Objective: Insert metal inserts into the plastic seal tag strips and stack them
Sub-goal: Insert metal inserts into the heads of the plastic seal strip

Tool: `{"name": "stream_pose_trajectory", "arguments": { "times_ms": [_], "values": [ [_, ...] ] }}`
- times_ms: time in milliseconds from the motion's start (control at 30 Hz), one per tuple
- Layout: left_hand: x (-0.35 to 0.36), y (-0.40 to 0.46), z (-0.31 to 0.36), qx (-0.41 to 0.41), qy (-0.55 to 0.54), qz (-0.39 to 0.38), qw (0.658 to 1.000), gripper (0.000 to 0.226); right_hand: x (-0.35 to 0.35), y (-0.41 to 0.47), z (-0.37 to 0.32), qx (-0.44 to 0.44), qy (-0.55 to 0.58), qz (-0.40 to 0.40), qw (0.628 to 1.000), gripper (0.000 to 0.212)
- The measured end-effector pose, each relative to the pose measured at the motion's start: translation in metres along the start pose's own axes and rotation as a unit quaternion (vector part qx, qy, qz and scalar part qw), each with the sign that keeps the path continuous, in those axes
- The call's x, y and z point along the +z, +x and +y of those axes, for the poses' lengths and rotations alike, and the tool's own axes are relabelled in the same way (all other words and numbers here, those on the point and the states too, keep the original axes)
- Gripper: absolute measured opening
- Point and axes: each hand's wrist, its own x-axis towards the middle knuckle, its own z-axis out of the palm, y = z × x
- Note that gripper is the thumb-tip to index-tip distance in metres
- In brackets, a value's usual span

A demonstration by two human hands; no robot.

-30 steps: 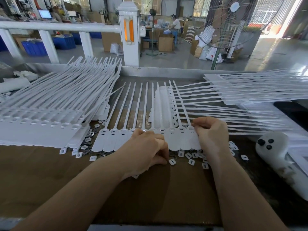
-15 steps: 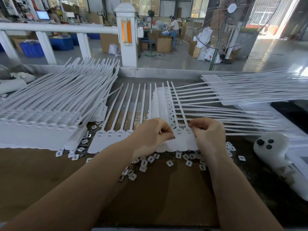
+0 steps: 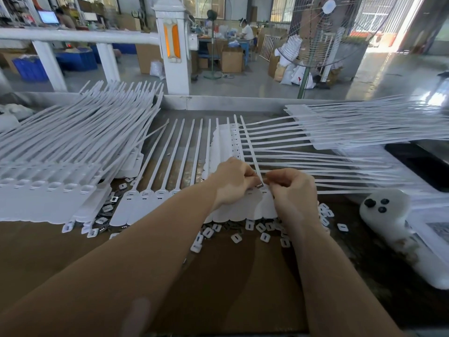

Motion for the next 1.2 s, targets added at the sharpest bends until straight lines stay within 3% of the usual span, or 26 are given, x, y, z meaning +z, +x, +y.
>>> {"name": "stream_pose_trajectory", "arguments": {
  "times_ms": [400, 567, 833, 933, 1033, 1200],
  "values": [
    [0.003, 0.013, 0.009, -0.009, 0.099, -0.038, 0.994, 0.027, 0.001, 0.0, 0.002, 0.004, -0.004, -0.002, 1.0, 0.022],
    [-0.004, 0.017, 0.013, 0.004, 0.131, -0.072, 0.989, 0.016, 0.002, 0.0, 0.002, 0.013, -0.014, -0.003, 1.0, 0.02],
    [-0.002, 0.007, 0.001, 0.014, -0.013, 0.057, 0.998, 0.011, 0.001, 0.0, 0.001, 0.02, -0.005, 0.002, 1.0, 0.019],
    [-0.01, -0.003, -0.005, 0.016, -0.03, 0.07, 0.997, 0.01, 0.002, 0.0, 0.0, 0.022, 0.002, 0.006, 1.0, 0.019],
    [-0.02, -0.021, -0.008, 0.023, -0.033, 0.035, 0.999, 0.006, 0.002, 0.0, -0.001, 0.023, 0.001, 0.008, 1.0, 0.02],
    [-0.029, -0.052, -0.008, 0.038, 0.011, -0.11, 0.993, 0.008, 0.002, -0.001, 0.0, 0.021, -0.003, 0.005, 1.0, 0.019]
  ]
}}
